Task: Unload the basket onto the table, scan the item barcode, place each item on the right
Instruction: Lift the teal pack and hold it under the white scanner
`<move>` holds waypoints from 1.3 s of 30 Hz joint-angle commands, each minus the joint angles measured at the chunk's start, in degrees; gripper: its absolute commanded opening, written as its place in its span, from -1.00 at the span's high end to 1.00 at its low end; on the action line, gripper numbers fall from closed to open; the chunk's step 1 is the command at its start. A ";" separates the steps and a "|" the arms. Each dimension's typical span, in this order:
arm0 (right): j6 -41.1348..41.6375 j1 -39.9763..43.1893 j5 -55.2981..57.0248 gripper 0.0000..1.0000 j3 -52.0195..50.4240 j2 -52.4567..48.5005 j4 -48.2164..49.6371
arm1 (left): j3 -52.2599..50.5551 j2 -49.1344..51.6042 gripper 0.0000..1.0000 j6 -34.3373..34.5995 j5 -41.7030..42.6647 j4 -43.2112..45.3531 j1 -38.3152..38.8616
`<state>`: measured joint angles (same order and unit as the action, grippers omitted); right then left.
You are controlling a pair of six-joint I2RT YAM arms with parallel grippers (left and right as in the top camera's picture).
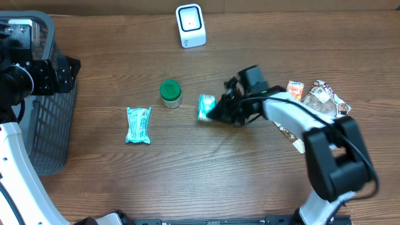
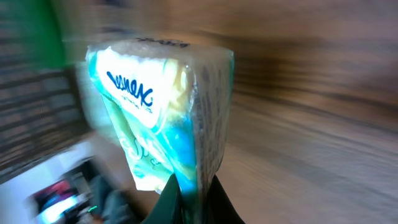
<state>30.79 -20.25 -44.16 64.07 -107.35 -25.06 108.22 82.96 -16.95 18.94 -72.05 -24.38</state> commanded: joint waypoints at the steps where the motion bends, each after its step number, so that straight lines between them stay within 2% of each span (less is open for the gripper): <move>1: -2.49 2.49 -19.52 0.92 0.39 7.65 3.91 | -0.15 0.20 -0.99 -1.09 0.96 0.07 0.37; 4: 0.83 4.76 -29.64 0.92 0.39 10.12 9.57 | -0.15 0.20 -0.99 -1.09 0.96 0.04 0.37; 6: 6.99 6.05 -33.55 0.92 0.39 10.71 13.66 | -0.15 0.20 -0.99 -1.09 0.96 0.04 0.37; 12: 28.74 6.29 -37.88 0.92 0.39 10.71 27.76 | -0.15 0.20 -0.99 -1.09 0.96 0.04 0.37; 18: 50.97 6.95 -41.51 0.92 0.39 10.71 49.51 | -0.15 0.20 -0.99 -1.09 0.96 0.04 0.35; 23: 61.37 6.95 -41.20 0.92 0.39 10.71 63.93 | -0.15 0.20 -0.99 -1.09 0.96 0.07 0.37; 28: 60.02 6.88 -40.30 0.92 0.37 10.69 65.92 | -0.15 0.20 -0.99 -1.07 0.96 0.04 0.42; 32: 52.00 5.03 -39.04 0.92 0.37 10.51 62.49 | -0.15 0.20 -0.99 -1.09 0.96 0.04 0.42; 35: 43.87 2.71 -37.83 0.92 0.37 9.79 54.40 | -0.15 0.20 -0.98 -1.07 0.96 0.04 0.39; 39: 24.83 -0.26 -30.23 0.92 0.37 8.79 34.25 | -0.15 0.20 -0.99 -1.07 0.96 0.04 0.42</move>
<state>71.79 -18.90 -80.25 64.31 -97.34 14.46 108.22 82.96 -16.95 18.94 -72.01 -24.38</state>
